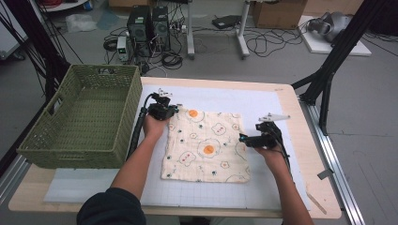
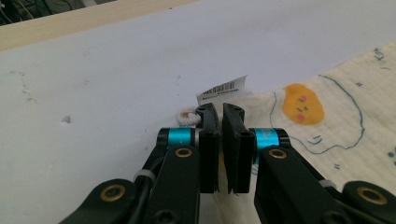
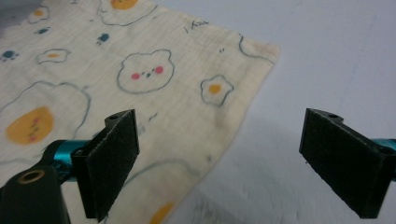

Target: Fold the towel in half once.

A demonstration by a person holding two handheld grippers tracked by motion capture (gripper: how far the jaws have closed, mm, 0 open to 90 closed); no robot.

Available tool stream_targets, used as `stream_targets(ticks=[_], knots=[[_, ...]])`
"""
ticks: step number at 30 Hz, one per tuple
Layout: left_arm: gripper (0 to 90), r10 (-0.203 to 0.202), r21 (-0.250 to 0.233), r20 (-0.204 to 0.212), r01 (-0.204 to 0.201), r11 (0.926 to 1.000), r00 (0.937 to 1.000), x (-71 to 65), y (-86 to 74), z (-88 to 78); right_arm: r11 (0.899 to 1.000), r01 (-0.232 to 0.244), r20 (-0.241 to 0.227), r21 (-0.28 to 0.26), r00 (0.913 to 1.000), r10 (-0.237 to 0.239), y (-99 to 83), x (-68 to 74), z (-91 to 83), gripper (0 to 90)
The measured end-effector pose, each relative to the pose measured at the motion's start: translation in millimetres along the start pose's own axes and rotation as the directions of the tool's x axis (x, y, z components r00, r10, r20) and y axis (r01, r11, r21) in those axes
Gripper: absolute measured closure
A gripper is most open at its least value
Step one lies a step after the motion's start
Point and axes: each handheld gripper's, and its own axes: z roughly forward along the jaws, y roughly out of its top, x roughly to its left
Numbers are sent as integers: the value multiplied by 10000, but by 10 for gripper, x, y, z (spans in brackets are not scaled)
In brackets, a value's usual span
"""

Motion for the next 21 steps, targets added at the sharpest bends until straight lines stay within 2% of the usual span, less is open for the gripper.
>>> stream_targets(ticks=[2, 6, 8, 10, 13, 16, 19, 21], knots=[[846, -70, -28, 9, 70, 10000, 10000, 1, 4, -10, 9987, -10, 69, 516, 10000, 6, 138, -52, 185, 110], [845, -176, -83, 35, 176, 9998, 9998, -6, 13, -34, 9980, 251, 18, 577, 9997, -253, 293, -90, 378, 110], [845, -109, -42, 57, 109, 9999, 9999, -18, 12, -33, 9978, 228, 101, 615, 9997, -235, 352, -110, 457, 110], [846, -2, -7, 42, 2, 10000, 10000, -20, 10, -36, 9969, 261, -75, 746, 9996, -256, 389, -122, 544, 111], [846, -6, -7, 44, 6, 10000, 10000, -4, 12, -56, 9946, 116, 134, 1030, 9998, -130, 436, -137, 673, 117], [845, -99, 7, 114, 99, 10000, 9999, 11, 11, -74, 9952, -53, 433, 977, 9991, 11, 472, -162, 769, 170], [845, -310, 50, 66, 310, 9995, 9995, 15, -1, -82, 9933, -65, 695, 1154, 9976, -15, 515, -170, 850, 221], [845, -450, 30, 120, 450, 9990, 9989, 8, -2, -80, 9928, 56, 754, 1197, 9970, -147, 539, -165, 882, 310]])
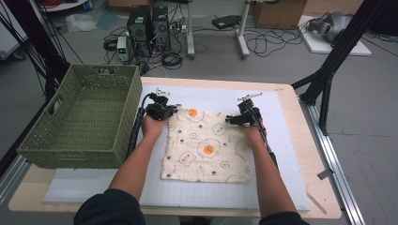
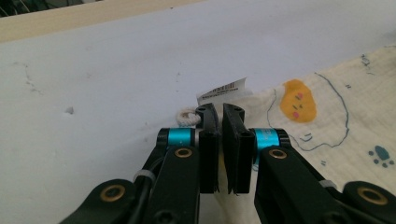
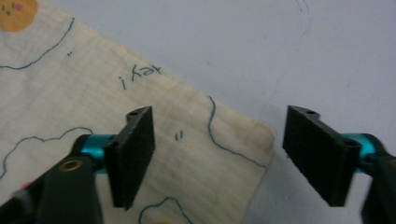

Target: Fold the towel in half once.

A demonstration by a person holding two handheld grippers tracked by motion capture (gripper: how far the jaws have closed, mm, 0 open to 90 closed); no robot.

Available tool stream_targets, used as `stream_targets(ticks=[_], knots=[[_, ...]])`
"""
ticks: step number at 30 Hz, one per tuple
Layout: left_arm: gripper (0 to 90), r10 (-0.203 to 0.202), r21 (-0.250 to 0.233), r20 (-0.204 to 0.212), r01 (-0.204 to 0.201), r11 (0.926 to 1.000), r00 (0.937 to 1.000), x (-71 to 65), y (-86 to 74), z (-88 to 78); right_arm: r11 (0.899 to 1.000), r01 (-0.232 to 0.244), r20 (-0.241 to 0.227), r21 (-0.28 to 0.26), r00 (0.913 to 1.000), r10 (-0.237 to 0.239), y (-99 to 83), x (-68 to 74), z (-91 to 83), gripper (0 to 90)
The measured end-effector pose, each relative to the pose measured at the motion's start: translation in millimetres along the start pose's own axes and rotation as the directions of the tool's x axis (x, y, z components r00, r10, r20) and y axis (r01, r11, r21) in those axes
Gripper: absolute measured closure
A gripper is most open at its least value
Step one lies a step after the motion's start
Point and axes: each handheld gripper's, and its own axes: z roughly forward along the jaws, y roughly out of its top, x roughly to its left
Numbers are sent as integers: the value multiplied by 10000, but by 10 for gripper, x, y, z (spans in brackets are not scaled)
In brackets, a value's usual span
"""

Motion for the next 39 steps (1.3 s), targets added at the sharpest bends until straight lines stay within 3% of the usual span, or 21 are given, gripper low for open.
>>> stream_targets(ticks=[3, 6, 9, 11, 14, 17, 19, 24, 29, 30, 32, 35, 39], knots=[[845, 90, -50, -6, -90, 9999, 10000, -12, 3, 2, 9999, -135, 16, -33, 9999, 135, -11, -3, 35, 384], [845, 24, 36, 9, -24, 10000, 10000, 4, -4, 1, 9999, -135, 5, 5, 9999, 135, -12, -33, 0, 561], [845, -30, -13, -36, 30, 10000, 10000, 10, 1, -13, 9998, -62, -351, 179, 9994, 69, -11, -29, -31, 762], [846, -199, -61, -132, 199, 9998, 9997, 13, 14, -29, 9995, 133, -461, 269, 9989, -121, -1, 6, -37, 833], [849, -588, -574, -153, 578, 9967, 9982, 37, 57, -80, 9996, 269, -289, 71, 9992, -267, 22, 29, -64, 843], [849, -966, -1067, -31, 957, 9897, 9953, 69, 105, -146, 9960, 89, -222, -890, 9997, -109, 66, 12, -169, 841], [848, -1189, -1350, 325, 1223, 9833, 9924, 97, 119, -195, 9902, 303, -54, -1365, 9995, -313, 94, 10, -242, 841], [844, -865, -1541, 705, 965, 9833, 9938, 101, 128, -297, 9834, 528, -163, -1738, 9983, -565, 69, 31, -324, 841], [845, -541, -1495, 867, 667, 9865, 9948, 49, 75, -388, 9811, 341, -343, -1903, 9986, -413, -31, 62, -372, 841], [845, -250, -1359, 862, 366, 9900, 9960, 18, 77, -408, 9806, 356, -324, -1925, 9986, -426, -43, 71, -385, 842], [845, 190, -1409, 828, -71, 9900, 9964, -39, 84, -447, 9794, 505, -284, -1955, 9980, -571, -76, 90, -431, 841], [846, 343, -1492, 754, -227, 9885, 9966, -78, 68, -506, 9773, 526, -341, -2053, 9976, -608, -119, 104, -506, 841], [846, 224, -1485, 847, -96, 9889, 9962, -108, -14, -580, 9749, 650, -410, -2130, 9963, -754, -191, 156, -606, 840]])
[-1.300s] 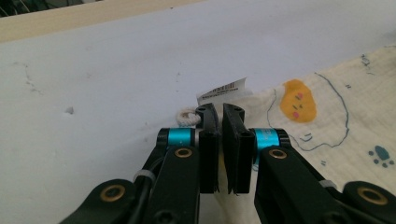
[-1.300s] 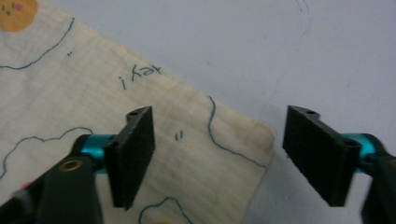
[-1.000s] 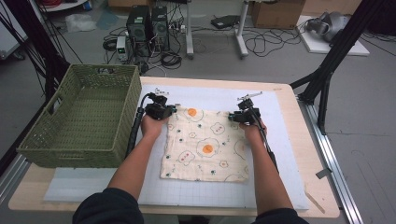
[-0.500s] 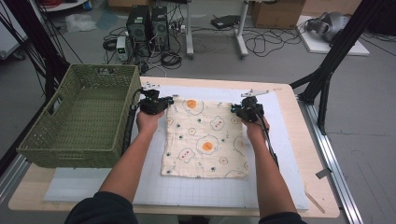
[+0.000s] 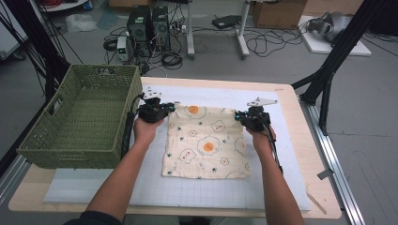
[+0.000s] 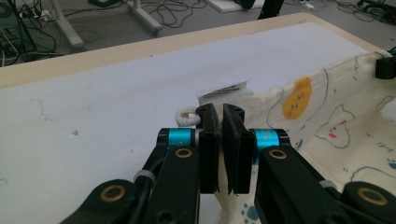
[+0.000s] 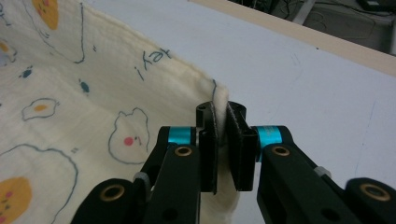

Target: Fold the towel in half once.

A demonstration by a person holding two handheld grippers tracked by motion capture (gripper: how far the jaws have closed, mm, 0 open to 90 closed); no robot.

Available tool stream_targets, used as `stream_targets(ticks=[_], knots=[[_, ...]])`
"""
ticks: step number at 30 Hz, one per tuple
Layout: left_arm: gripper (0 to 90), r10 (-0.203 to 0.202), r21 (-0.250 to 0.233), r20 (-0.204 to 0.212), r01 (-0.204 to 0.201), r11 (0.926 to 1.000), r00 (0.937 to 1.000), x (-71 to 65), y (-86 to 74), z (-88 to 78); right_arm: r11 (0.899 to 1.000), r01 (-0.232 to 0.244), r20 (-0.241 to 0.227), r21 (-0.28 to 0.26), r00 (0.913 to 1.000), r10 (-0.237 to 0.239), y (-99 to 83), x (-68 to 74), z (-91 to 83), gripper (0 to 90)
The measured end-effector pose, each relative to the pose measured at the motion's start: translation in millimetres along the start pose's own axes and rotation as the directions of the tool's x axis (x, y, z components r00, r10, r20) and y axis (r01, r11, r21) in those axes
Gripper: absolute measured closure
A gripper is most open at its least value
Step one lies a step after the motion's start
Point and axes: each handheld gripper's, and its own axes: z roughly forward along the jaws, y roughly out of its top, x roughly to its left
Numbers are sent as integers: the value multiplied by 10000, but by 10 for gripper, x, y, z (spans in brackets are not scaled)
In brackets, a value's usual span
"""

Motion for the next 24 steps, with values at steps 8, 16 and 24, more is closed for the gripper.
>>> stream_targets(ticks=[8, 16, 24], knots=[[846, 111, -266, 244, -104, 9996, 9996, -109, -86, -158, 9990, 443, -25, 22, 9990, -443, -96, 143, -150, 839], [845, 570, -374, 475, -552, 9978, 9972, -239, -295, -347, 9931, 1172, -156, 8, 9930, -1171, -87, 304, -337, 837], [843, 1237, -327, 876, -1213, 9921, 9884, -384, -518, -569, 9877, 1551, -365, -195, 9871, -1557, -416, 512, -506, 836]])
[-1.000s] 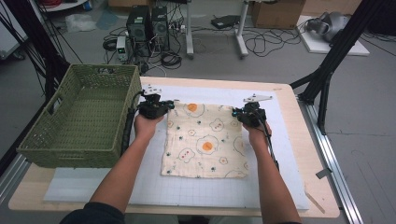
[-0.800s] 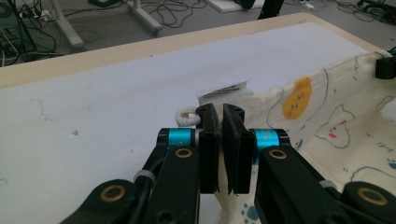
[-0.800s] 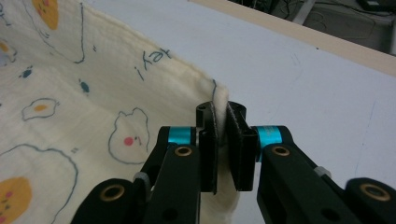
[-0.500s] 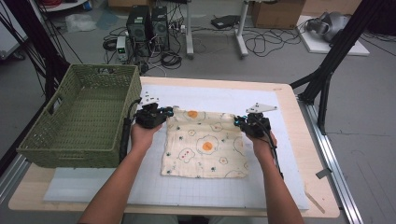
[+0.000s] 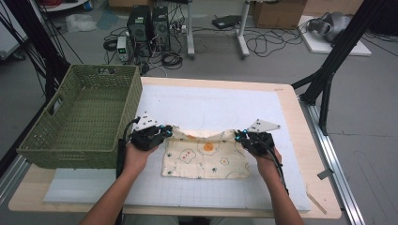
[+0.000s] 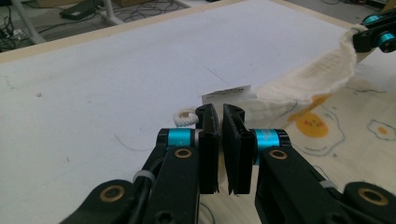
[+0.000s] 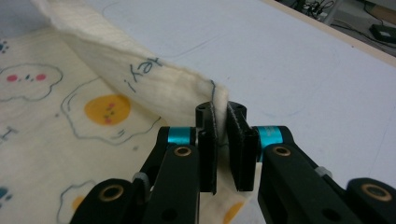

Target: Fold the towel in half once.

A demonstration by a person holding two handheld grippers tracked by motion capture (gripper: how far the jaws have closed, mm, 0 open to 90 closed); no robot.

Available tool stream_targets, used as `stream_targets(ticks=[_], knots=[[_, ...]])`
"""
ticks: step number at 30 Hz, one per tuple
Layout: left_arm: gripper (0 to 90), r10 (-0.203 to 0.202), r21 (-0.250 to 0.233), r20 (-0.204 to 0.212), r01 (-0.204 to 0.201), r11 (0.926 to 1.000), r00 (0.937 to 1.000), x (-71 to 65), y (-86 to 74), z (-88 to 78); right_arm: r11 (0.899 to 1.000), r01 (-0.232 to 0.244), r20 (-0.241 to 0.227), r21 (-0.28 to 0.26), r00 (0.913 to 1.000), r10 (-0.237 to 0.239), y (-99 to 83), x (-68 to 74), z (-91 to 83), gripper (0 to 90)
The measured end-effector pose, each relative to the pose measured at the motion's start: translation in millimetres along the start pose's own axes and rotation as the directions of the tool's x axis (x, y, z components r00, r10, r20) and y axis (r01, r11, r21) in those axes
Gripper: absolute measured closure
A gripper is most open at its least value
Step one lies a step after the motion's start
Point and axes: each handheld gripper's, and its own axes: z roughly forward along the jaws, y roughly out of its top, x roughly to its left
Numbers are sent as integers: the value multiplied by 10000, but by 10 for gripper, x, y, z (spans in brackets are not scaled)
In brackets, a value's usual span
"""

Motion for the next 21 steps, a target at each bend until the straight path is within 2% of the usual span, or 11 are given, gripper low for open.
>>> stream_targets(ticks=[5, 15, 21], knots=[[838, -89, -15, 265, 89, 10000, 9996, -73, -122, -61, 9999, -149, -89, -34, 9998, 149, -145, 73, -105, 834], [838, -344, -32, 660, 346, 9994, 9972, -205, -328, -168, 10000, -65, -418, -72, 9991, 62, -324, 204, -291, 828], [838, -219, -118, 761, 229, 9997, 9969, -278, -376, -260, 10000, 5, -563, 10, 9984, -4, -369, 302, -371, 828]])
